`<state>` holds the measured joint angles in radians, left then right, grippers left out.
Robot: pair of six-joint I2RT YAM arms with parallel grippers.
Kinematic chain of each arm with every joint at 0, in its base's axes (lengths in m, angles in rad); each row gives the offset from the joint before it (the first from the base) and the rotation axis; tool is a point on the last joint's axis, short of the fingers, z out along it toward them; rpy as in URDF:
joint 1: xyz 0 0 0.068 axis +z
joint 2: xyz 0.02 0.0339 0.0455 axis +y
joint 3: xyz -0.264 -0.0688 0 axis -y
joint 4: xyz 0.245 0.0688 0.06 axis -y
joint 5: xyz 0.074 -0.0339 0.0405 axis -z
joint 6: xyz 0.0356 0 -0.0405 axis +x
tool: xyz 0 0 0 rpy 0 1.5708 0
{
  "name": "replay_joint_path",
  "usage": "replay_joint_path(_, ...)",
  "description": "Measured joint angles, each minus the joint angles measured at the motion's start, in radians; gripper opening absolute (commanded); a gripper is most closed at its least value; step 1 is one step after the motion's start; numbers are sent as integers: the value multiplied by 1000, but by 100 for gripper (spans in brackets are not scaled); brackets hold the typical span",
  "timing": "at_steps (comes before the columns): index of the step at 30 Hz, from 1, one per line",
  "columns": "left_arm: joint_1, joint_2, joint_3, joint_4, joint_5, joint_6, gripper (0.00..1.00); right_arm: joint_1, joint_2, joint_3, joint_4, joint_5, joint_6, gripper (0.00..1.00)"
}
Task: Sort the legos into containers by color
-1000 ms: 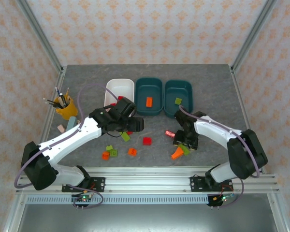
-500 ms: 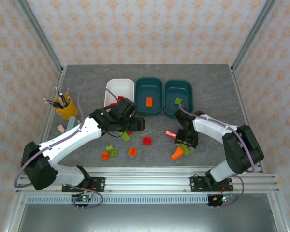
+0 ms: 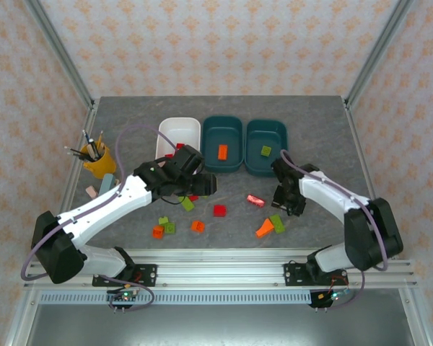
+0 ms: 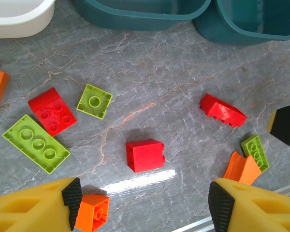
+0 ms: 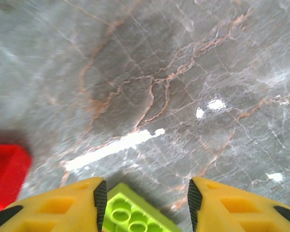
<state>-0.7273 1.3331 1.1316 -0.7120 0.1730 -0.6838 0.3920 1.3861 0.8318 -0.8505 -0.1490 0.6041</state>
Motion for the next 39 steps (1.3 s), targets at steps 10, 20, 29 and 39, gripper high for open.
replay_joint_path(10, -6, 4, 1, 7, 4, 0, 73, 64, -68, -41, -61, -69, 31, 44)
replay_joint_path(20, -16, 29, 14, 23, 6, 0, 73, 56, 35, -45, -61, -85, 31, 42)
replay_joint_path(29, -18, 26, 14, 23, 6, 0, 73, -18, 82, -36, -48, -31, 31, 44)
replay_joint_path(39, -19, 21, 14, 24, 13, 0, 73, -99, 54, -16, -19, -4, 42, 48)
